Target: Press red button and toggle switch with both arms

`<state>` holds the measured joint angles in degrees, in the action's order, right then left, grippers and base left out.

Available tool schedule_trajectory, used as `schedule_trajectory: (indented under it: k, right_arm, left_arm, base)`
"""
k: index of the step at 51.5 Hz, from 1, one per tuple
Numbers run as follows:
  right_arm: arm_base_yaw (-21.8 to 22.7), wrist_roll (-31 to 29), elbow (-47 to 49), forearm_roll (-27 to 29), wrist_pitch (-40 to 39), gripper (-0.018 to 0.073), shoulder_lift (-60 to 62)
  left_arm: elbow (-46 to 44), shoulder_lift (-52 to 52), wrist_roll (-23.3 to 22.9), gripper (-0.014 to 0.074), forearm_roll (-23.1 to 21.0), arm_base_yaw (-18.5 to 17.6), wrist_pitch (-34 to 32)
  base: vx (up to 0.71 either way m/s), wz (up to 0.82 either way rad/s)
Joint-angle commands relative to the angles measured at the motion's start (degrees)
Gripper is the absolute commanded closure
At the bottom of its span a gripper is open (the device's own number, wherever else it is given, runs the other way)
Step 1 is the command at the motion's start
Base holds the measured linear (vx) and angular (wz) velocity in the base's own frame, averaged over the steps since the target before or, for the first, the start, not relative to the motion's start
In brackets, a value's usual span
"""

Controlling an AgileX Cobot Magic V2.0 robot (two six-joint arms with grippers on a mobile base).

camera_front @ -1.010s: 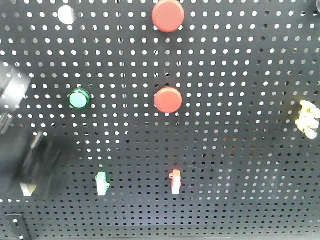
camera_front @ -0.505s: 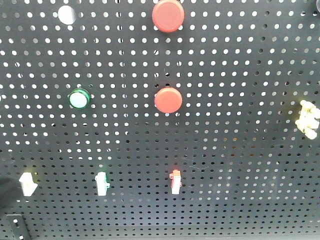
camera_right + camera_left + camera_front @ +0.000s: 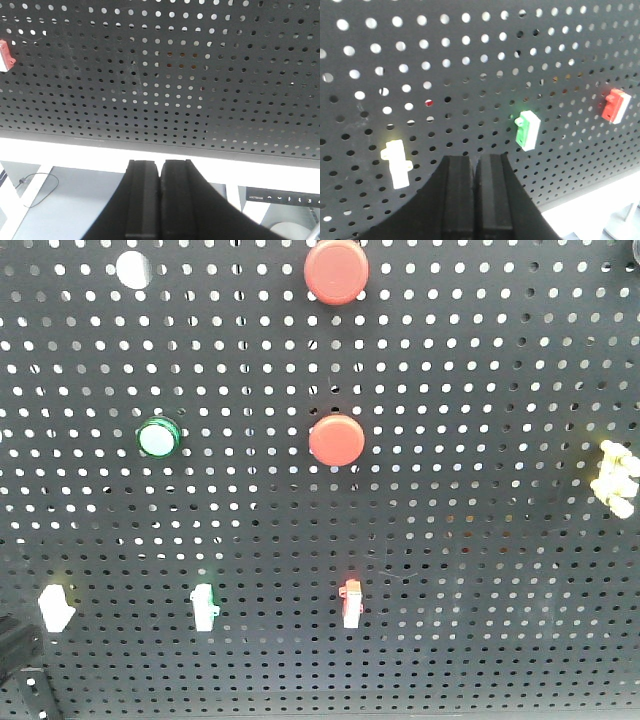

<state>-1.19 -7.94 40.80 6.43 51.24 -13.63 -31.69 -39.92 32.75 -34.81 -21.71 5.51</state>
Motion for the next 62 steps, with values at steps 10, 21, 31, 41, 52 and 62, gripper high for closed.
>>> schedule_trajectory:
  k: [10,21,31,41,52,62]
  right_arm:
    - [0.2,-0.2,1.3,0.2,-4.1,0.0559,-0.8]
    - [0.2,-0.2,1.3,-0.2,-4.1,0.0559,-0.8]
    - [0.2,-0.2,1.3,-0.2,-4.1,0.0559,-0.8]
    - [0.2,-0.2,1.3,-0.2,-4.1,0.0559,-0.8]
    - [0.2,-0.2,1.3,-0.2,-4.2,0.0559,-0.8]
    - [0.2,-0.2,1.3,-0.1,-4.1,0.0559,-0.8]
  left_arm:
    - [-1.1,0.9,4.1,0.0595,2.2,-0.1,-4.9]
    - [10.1,10.8,0.0,0.0595,7.1,2.8,-16.3]
    - [24.5,22.2,-0.9,0.0595,11.8,9.0,-18.7]
    - [35.4,31.8,-8.2,0.0595,15.6,13.8,-18.1]
    - [35.3,41.1,-22.0,0.0595,29.2,15.5,-6.0]
    - [35.3,41.6,-23.8,0.0595,29.1,15.4,-4.9]
  base:
    - [0.00,0.00]
    - [0.00,0.00]
    - [0.00,0.00]
    - [0.00,0.00]
    - [0.00,0.00]
    - [0.00,0.00]
